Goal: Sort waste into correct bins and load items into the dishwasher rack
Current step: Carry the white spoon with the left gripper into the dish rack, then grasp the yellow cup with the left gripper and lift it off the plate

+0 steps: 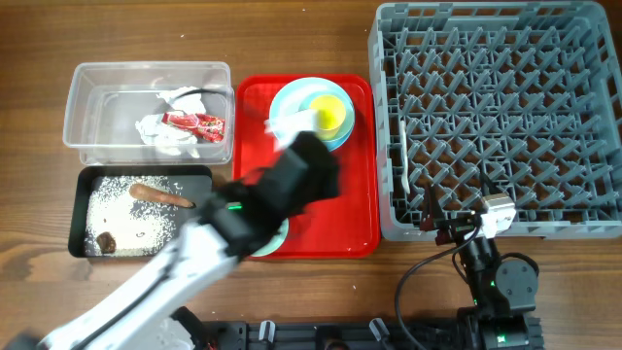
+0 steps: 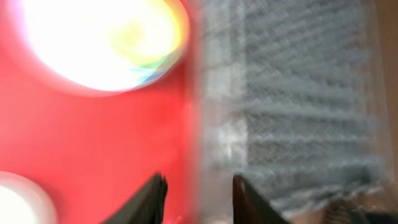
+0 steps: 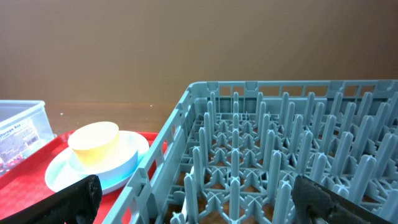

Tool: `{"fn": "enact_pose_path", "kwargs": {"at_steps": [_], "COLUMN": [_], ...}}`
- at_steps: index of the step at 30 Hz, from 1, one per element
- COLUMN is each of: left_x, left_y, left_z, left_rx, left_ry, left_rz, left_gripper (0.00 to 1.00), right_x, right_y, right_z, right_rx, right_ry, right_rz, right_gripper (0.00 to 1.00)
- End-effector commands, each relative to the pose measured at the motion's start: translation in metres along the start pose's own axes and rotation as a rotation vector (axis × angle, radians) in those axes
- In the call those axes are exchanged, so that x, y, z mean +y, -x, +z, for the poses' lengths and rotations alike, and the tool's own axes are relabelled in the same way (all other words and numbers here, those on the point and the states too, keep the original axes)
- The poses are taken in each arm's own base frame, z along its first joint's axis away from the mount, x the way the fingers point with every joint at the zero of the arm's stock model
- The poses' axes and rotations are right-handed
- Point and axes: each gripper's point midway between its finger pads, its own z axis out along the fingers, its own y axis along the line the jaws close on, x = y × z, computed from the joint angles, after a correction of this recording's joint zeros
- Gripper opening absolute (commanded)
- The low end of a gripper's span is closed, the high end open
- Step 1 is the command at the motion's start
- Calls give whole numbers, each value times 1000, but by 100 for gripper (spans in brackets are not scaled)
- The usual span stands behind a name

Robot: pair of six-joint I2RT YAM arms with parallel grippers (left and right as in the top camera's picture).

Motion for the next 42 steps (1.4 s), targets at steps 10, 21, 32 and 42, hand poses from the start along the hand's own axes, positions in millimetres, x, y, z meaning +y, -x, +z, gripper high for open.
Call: {"fn": "enact_pose_path", "kwargs": {"at_steps": [10, 21, 32, 42], "left_x": [174, 161, 118, 39], "left_y": [24, 30, 72, 102], "left_z": [-106, -100, -124, -112], "left_rx": [-72, -80, -294, -160], "left_ry": [469, 394, 144, -210], "left_rz": [-247, -252, -294, -184], "left_gripper": [97, 100, 100, 59], "right_x": [-40, 101, 111, 136], "right_y": [8, 0, 137, 167], "right_z": [-5, -33, -31, 76], "right_rx": [12, 27, 77, 499], "right_ry": [-236, 626, 643, 860], "right_rz": [-427, 39, 309, 541], "right_gripper": [100, 100, 100, 87]}}
